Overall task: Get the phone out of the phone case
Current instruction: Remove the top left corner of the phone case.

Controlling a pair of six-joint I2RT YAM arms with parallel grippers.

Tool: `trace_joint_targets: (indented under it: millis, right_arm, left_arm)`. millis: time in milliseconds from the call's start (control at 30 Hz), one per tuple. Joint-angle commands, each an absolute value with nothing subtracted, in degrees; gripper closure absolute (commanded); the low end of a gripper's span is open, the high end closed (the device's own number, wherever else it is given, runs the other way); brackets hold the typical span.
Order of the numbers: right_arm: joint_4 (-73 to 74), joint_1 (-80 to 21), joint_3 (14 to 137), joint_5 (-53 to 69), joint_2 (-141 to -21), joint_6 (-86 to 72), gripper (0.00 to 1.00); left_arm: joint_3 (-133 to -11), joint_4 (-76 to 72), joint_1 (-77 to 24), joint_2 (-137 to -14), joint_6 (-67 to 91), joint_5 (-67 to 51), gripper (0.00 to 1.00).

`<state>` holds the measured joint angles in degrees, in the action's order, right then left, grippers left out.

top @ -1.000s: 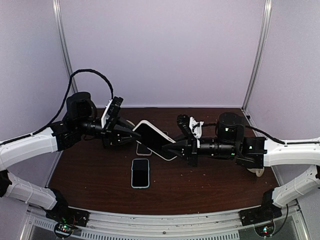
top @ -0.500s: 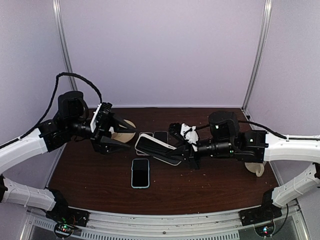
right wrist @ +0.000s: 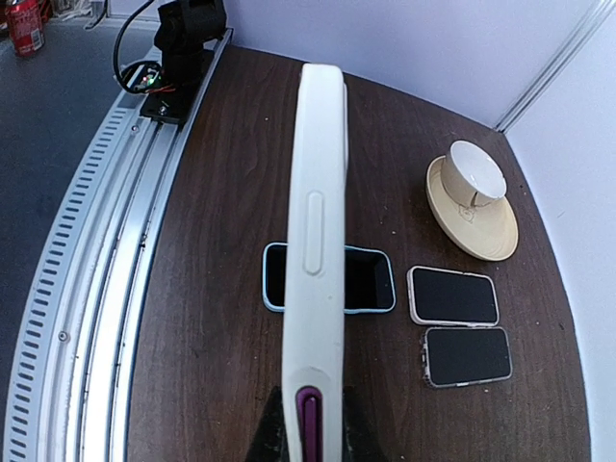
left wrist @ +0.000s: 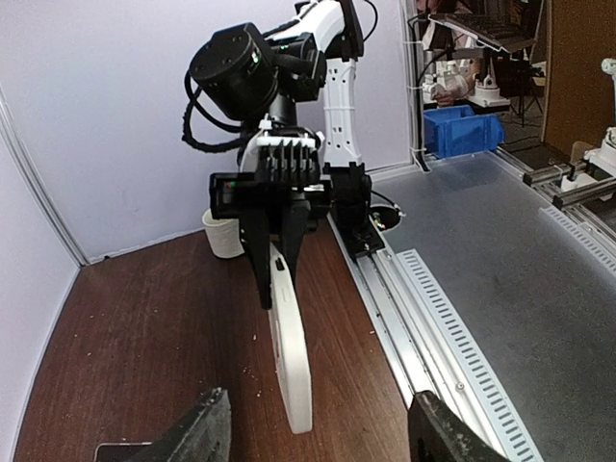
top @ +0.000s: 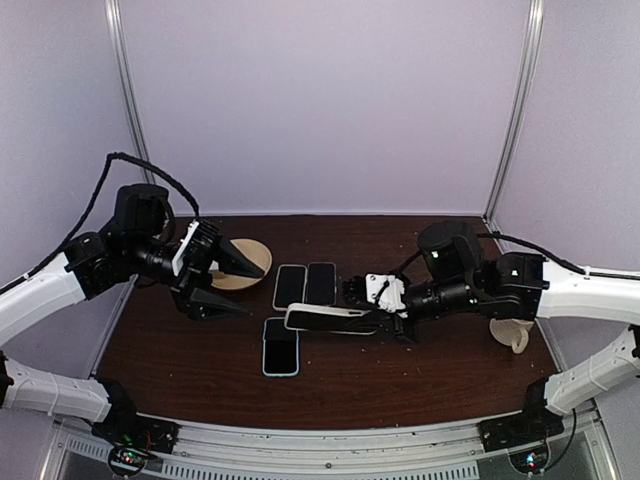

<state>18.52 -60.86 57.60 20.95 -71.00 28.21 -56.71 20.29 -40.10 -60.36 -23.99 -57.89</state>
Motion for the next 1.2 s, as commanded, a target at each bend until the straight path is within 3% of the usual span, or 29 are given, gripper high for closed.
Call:
trace_joint_targets:
  millis: [0, 367, 600, 867, 1167]
  right_arm:
    - [15.5, -60.7, 56.2, 21.6, -67.1, 38.0, 1.0]
    - [21.6, -61.2, 61.1, 21.0, -68.3, 46.3, 1.0]
    - [23.2, -61.8, 63.1, 19.9, -69.9, 48.7, 1.0]
    - [23.1, -62.7, 65.3, 18.8, -72.2, 49.4, 1.0]
    - [22.1, -63.5, 66.3, 17.0, -73.6, 49.9, 1.0]
  left_arm:
    - [-57.7, 23.5, -39.7, -61.4, -28.2, -61.7, 0.34]
    - [-56.8, 20.1, -40.4, -65.6, -25.3, -64.9, 0.46]
    - [-55.6, 20.0, -43.1, -66.8, -26.7, -64.8, 0.45]
    - [-55.6, 20.7, -46.9, -68.7, -27.4, -60.5, 0.46]
    - [-55.8, 21.0, -49.2, -69.8, -28.2, -56.5, 0.55]
